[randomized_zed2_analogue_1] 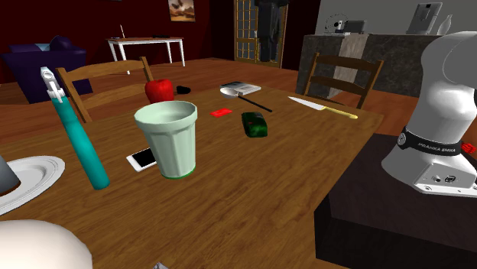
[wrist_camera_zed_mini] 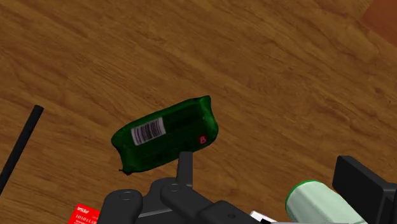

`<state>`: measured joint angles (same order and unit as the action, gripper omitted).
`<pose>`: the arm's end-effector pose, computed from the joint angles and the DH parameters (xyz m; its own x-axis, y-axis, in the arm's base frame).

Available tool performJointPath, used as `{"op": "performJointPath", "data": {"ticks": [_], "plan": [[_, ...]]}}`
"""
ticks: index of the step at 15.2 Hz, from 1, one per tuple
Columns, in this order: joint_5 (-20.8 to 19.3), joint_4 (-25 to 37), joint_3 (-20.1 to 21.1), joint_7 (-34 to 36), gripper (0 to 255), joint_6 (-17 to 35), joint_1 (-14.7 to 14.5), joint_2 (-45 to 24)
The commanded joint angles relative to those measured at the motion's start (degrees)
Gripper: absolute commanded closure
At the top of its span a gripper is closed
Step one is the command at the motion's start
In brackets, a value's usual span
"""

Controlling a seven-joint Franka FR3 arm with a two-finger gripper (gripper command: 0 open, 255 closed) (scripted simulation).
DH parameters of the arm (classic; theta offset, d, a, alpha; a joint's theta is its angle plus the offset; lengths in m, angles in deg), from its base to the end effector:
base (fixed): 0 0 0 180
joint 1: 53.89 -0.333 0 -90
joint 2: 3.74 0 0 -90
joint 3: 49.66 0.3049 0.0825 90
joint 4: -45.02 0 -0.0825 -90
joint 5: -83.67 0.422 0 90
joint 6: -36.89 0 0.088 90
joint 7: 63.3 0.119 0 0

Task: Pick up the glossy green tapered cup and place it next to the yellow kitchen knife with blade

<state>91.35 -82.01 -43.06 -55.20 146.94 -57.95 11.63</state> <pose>0.4955 0.1058 0.4478 0.9990 -0.0057 -0.0442 -0.0096 -0.9960 -0.0885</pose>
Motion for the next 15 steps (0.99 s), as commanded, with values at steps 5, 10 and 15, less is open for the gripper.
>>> {"op": "performJointPath", "data": {"ticks": [5, 10, 15], "plan": [[0.9, 9.0, 1.7, 1.1, 0, 5.0, -1.3, -12.7], [0.8, 18.3, 2.8, 2.1, 0, 7.1, -2.5, -23.2], [0.2, 29.8, 3.6, 3.3, 0, 7.4, -4.0, -33.9]]}}
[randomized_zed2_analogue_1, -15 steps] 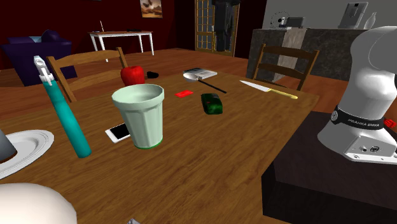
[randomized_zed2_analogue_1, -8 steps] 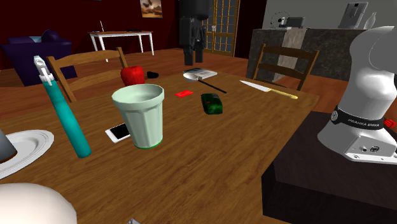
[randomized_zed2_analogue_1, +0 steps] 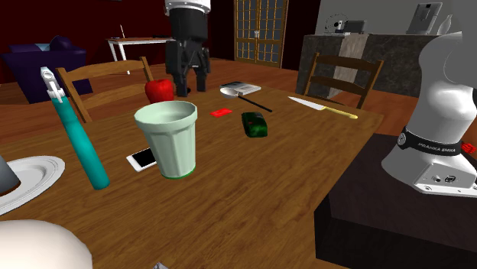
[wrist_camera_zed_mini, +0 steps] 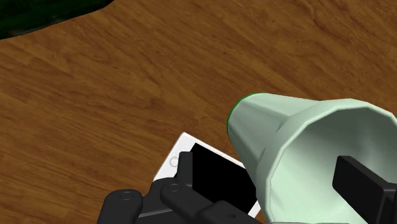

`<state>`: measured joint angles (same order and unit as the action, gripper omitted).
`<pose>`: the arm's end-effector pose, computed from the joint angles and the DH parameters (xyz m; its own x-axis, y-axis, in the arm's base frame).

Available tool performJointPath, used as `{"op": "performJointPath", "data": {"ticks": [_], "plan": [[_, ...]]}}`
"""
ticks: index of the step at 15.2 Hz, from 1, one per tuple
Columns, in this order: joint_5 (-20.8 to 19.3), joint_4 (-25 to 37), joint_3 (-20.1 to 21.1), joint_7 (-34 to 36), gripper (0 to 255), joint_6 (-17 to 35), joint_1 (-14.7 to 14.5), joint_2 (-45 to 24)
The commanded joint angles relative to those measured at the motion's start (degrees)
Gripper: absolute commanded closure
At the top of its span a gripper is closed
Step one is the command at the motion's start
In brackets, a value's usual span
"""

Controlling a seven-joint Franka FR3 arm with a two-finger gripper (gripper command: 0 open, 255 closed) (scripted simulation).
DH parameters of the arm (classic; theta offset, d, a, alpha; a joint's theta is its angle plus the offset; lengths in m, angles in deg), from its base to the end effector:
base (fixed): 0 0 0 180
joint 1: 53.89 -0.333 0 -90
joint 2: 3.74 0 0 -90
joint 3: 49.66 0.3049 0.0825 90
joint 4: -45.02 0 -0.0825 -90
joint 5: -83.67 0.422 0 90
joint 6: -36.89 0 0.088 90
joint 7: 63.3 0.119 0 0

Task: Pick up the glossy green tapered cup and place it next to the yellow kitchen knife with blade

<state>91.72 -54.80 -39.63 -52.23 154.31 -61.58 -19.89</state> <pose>0.6381 0.2064 0.3793 0.9988 0.0465 -0.0117 0.0438 -0.9836 -0.1750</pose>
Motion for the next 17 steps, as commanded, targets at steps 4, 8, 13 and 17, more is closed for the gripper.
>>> {"op": "performJointPath", "data": {"ticks": [4, 8, 13, 17], "plan": [[-0.4, 4.9, 0.3, 0.6, 0, 1.2, -1.0, -5.5], [-0.5, 3.5, 0.4, 0.6, 0, 3.7, -1.3, -6.7], [-0.5, 3.1, 0.4, 0.6, 0, 4.7, -1.4, -7.3], [-0.5, 3.1, 0.4, 0.6, 0, 4.7, -1.4, -7.3]]}}
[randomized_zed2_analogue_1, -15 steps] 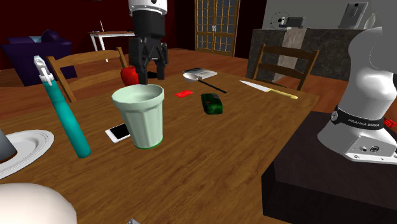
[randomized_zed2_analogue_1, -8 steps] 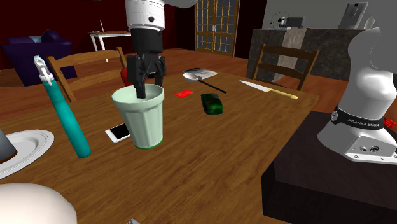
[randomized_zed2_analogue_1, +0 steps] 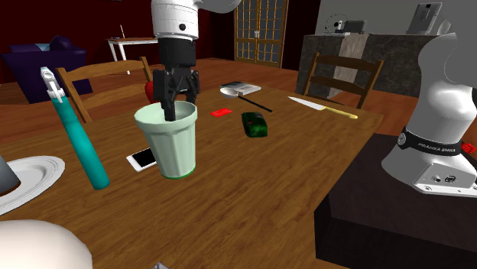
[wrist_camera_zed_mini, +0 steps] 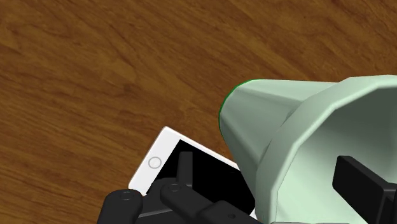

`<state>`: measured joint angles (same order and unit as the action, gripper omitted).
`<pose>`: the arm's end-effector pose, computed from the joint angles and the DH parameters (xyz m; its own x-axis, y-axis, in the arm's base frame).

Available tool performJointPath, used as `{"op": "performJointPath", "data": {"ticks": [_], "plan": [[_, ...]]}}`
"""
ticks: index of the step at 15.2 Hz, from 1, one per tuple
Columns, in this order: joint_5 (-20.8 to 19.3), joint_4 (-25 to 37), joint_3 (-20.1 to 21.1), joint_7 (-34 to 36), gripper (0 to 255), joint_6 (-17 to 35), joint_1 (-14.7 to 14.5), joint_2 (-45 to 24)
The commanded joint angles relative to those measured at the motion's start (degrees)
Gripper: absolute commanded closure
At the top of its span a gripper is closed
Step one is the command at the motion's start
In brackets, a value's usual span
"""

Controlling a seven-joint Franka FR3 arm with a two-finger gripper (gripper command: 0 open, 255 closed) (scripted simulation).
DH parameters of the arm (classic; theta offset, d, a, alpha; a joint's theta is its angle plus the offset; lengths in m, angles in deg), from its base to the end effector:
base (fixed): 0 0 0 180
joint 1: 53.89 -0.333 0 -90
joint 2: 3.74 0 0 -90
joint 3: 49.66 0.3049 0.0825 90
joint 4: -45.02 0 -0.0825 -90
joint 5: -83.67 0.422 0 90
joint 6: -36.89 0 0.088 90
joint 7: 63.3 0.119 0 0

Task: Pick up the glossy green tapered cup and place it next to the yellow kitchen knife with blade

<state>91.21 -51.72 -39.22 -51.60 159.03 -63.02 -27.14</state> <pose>0.6563 0.2303 0.3288 0.9985 0.0538 -0.0063 0.0517 -0.9809 -0.1875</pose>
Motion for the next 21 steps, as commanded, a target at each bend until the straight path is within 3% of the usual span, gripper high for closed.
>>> {"op": "performJointPath", "data": {"ticks": [1, 10, 21], "plan": [[0.0, 0.0, 0.0, 0.0, 255, 0.0, 0.0, 0.0], [0.0, 0.0, 0.0, 0.0, 255, 0.0, 0.0, 0.0], [0.0, 4.7, 0.1, 1.0, 255, -7.3, 0.1, 2.7]]}}
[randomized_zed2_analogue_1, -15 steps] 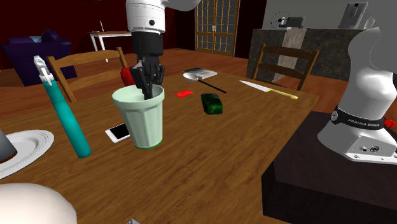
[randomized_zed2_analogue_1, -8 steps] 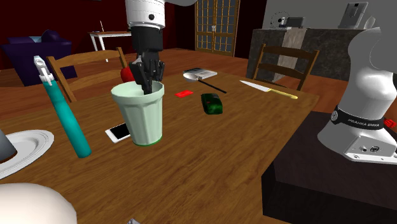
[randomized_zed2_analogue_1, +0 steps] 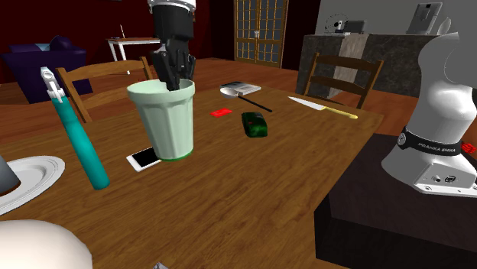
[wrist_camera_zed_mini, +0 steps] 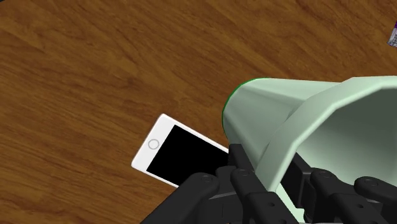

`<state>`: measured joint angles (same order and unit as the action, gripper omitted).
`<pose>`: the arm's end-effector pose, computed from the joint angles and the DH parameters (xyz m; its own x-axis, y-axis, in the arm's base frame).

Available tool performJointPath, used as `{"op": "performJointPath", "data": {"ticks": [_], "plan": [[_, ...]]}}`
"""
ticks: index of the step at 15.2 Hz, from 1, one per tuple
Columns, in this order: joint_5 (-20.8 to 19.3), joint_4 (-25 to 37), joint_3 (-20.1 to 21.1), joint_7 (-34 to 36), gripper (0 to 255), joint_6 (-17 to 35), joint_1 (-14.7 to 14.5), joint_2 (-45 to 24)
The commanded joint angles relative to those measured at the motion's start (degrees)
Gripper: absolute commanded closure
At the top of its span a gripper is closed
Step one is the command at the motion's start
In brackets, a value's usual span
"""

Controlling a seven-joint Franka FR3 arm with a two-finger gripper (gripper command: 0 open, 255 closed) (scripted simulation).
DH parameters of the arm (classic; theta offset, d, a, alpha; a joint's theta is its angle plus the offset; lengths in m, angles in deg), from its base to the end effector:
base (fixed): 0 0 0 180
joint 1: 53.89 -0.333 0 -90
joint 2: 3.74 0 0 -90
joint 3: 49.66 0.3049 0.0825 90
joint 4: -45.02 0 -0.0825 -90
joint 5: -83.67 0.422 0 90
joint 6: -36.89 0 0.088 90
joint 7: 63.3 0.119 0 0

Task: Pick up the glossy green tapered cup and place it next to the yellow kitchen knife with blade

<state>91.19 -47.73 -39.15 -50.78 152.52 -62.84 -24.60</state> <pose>0.6585 0.2300 0.3842 0.9985 0.0541 -0.0071 0.0518 -0.9809 -0.1873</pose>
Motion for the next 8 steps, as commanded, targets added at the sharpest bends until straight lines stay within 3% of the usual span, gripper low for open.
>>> {"op": "performJointPath", "data": {"ticks": [1, 8], "plan": [[0.0, 1.2, 0.0, 0.3, 255, -1.5, 0.0, 0.3], [-0.1, 5.2, 0.1, 1.0, 255, -6.4, 0.0, 1.3]]}}
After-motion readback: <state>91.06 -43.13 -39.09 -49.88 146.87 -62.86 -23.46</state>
